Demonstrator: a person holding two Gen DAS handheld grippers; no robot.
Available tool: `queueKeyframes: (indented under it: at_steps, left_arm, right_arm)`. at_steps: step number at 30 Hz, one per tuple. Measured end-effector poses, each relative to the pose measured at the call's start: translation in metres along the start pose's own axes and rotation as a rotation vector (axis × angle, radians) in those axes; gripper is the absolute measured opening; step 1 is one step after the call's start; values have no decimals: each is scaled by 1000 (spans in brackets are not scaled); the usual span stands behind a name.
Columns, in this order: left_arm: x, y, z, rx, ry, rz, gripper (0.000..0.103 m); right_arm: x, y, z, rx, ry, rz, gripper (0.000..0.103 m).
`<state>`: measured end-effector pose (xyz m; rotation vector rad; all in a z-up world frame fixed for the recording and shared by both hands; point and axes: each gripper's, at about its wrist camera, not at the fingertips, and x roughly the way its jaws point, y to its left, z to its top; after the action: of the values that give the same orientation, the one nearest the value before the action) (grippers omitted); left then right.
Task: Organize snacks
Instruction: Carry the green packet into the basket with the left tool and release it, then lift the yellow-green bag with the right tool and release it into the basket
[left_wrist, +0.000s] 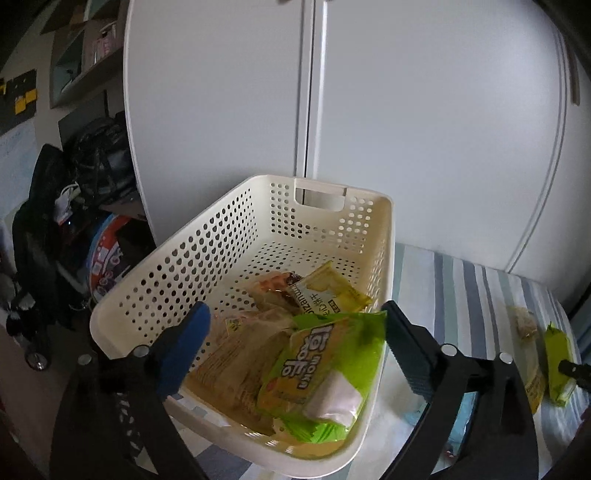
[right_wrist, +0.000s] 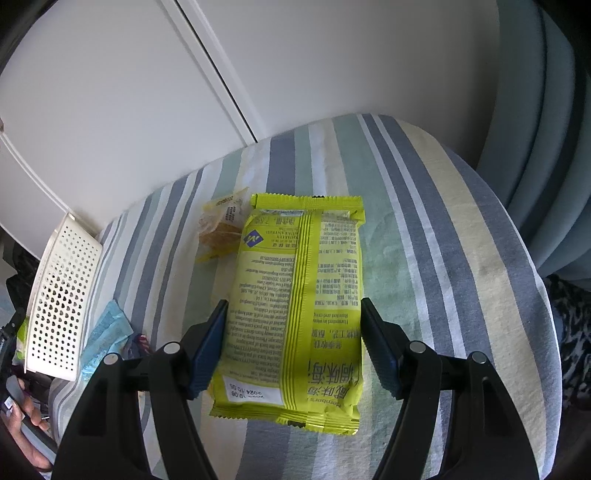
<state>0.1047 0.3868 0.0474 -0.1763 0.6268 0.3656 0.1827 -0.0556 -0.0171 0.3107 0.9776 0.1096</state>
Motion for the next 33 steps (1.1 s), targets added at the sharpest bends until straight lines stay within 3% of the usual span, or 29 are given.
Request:
queueKeyframes:
  at_steps: [12, 20, 27, 33]
  left_arm:
    - [1, 10, -3, -17, -8, -33, 96]
    - [0, 26, -3, -92, -1, -77, 96]
    - [-7, 33, -2, -120, -18, -82, 96]
    - [-11, 38, 0, -142, -27, -93, 96]
  right_arm:
    - [23, 20, 3, -97, 122, -154, 78]
    - [14, 15, 0, -69, 117, -165, 70]
    - [-24, 17, -4, 12, 32, -53, 68]
    - [-51, 57, 1, -9, -17, 60, 68]
